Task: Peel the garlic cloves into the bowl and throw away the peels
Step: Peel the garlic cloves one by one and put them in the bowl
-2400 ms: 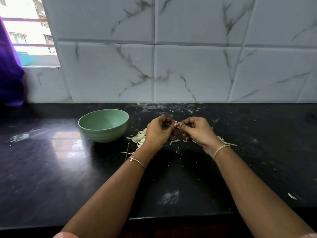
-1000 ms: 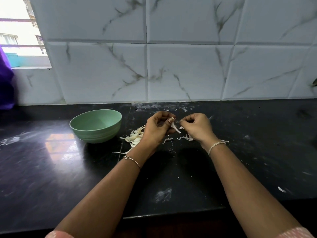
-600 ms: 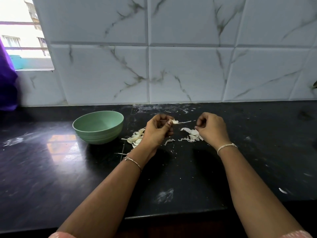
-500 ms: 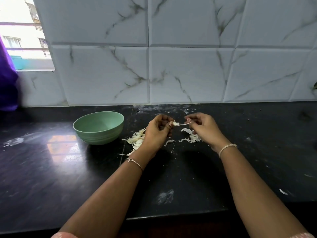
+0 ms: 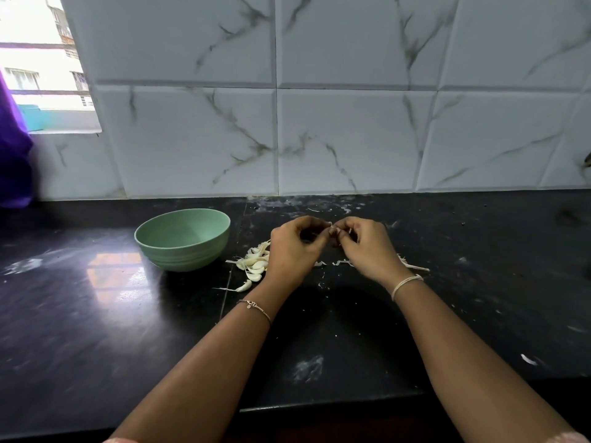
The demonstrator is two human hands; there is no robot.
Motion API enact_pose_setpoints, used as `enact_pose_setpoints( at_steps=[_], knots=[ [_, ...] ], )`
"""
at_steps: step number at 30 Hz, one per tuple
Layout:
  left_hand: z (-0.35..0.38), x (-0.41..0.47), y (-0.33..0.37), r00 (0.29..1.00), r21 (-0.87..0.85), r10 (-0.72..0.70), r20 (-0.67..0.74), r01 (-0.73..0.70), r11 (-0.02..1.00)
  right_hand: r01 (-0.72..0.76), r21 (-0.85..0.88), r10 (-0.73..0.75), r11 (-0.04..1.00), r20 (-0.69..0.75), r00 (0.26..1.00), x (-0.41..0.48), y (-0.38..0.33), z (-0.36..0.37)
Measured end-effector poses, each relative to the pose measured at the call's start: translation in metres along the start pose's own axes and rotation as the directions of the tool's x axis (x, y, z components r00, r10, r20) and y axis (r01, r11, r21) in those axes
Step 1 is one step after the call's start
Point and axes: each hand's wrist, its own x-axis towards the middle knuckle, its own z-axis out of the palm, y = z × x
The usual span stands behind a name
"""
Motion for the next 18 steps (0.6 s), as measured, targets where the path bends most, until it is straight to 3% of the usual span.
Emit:
enact_pose_setpoints(
  at_steps=[2,5,10,15,18],
  knots=[
    [-0.003,0.004,-0.004,0.997,-0.033,-0.081,0.004,0.081,0.996,0.035,-0.074,-0.038,0.997,-0.028,0.999,-0.002,-0.003,0.002],
    [-0.006,0.007,-0.007,0.969,-0.214,-0.227,0.095,0.243,0.946,0.037,-0.108,-0.042,0.993,-0.048,0.998,0.000,-0.005,0.004],
    [-0.007,0.008,-0.009,0.938,-0.345,-0.301,0.173,0.344,0.873,0.017,-0.064,-0.018,0.998,-0.019,1.000,0.000,-0.005,0.006],
    [-0.009,0.009,-0.010,0.928,-0.317,-0.313,0.203,0.365,0.875,-0.004,-0.019,0.003,1.000,-0.017,1.000,0.000,-0.005,0.006],
    [-0.008,0.010,-0.013,0.949,-0.172,-0.284,0.138,0.305,0.937,-0.018,-0.016,0.018,1.000,-0.002,1.000,0.000,-0.005,0.006]
  ],
)
